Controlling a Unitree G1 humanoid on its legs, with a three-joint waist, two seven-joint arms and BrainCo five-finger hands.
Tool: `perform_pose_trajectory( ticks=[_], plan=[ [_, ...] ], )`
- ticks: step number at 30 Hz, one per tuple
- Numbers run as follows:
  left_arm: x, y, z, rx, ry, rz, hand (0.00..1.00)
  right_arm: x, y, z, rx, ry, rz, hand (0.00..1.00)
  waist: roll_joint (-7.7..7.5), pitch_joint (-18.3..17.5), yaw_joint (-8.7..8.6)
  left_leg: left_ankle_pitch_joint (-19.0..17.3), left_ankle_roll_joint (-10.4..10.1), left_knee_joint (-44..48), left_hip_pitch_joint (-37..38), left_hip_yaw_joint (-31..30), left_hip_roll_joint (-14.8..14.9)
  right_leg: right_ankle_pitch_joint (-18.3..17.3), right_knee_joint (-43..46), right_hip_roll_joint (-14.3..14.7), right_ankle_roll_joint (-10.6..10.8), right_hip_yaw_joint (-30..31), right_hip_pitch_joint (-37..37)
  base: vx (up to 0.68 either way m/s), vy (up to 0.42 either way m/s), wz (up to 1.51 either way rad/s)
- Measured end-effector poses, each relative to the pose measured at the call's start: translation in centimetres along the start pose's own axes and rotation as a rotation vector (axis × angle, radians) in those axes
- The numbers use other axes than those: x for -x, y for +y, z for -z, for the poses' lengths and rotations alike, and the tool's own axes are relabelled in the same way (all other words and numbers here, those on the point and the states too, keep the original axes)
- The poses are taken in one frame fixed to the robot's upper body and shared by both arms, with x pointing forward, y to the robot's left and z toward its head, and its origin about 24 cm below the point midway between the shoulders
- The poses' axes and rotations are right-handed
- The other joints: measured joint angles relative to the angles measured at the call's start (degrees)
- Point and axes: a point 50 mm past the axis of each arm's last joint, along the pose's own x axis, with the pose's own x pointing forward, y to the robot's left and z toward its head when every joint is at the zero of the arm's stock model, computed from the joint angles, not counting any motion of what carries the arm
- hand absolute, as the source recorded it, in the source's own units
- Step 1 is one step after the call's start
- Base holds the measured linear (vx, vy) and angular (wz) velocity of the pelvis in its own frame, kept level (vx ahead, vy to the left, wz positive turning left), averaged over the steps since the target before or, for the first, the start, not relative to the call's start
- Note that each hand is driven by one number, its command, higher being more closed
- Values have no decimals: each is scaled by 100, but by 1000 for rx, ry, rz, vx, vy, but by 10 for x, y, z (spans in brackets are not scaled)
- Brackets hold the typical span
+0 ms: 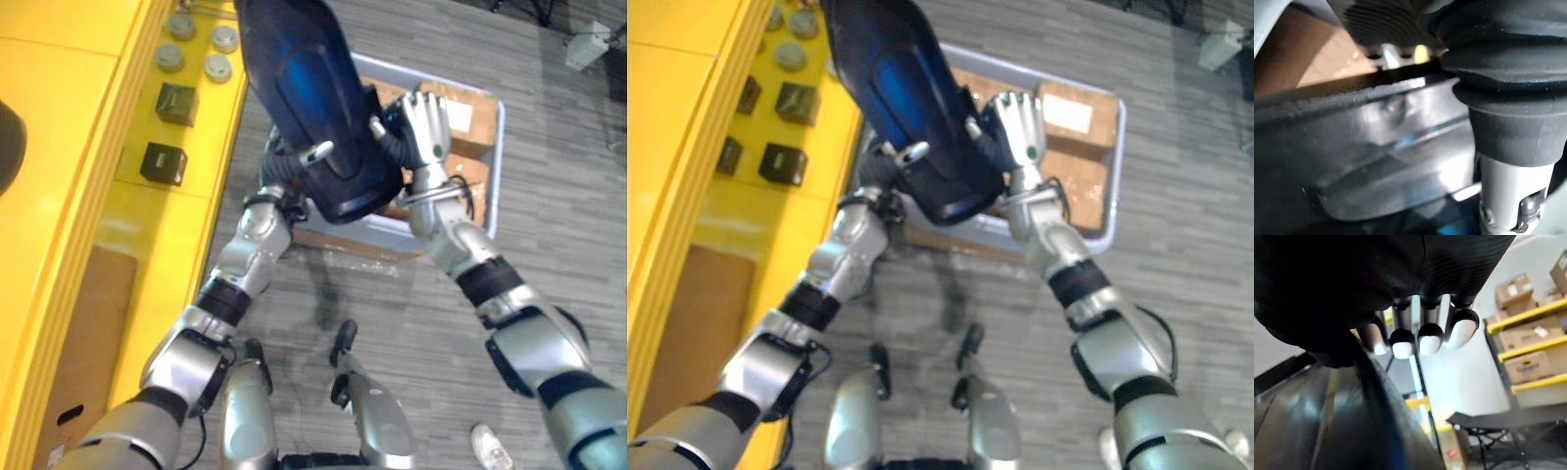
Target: Walk over and take plastic housings, then place them on the shelf
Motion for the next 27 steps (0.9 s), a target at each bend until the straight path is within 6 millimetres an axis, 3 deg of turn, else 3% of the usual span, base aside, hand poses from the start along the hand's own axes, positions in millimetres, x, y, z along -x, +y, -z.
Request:
perform_pose_trajectory(
  ticks=[10,15,16,20,24,27],
  plan=[
    [-1,11,10,86,63,-33,100,5,10,-17,-101,15,12,100,1,0,-9,21,12,-14,86,-23,-37,83,-163,-9,6,-13,157,-35,99,1],
    [0,12,4,55,-7,-34,100,8,10,-26,-160,27,57,100,4,-1,-21,21,12,-18,124,-27,-42,80,-164,-13,2,-18,193,-30,102,0],
    [0,12,3,40,-19,-37,100,9,10,-27,-163,26,61,0,4,-2,-13,21,11,-37,165,-13,-46,80,-164,-17,2,-15,216,-22,121,-4],
    [4,16,9,19,-25,-54,100,21,13,-33,-208,36,66,0,52,-106,-28,24,5,-156,362,33,-69,73,-170,-31,-1,-13,336,-5,105,-3],
    [18,23,24,38,-4,-79,100,39,22,-36,-257,47,49,0,116,-457,-47,24,-3,-262,413,38,-69,-4,-172,-32,4,-22,338,16,87,-1],
    [18,23,14,30,-66,-108,100,42,15,-46,-358,33,90,0,117,-514,-37,47,-33,-338,517,45,-62,-7,-173,-30,1,-24,401,0,75,-1]
  ],
)
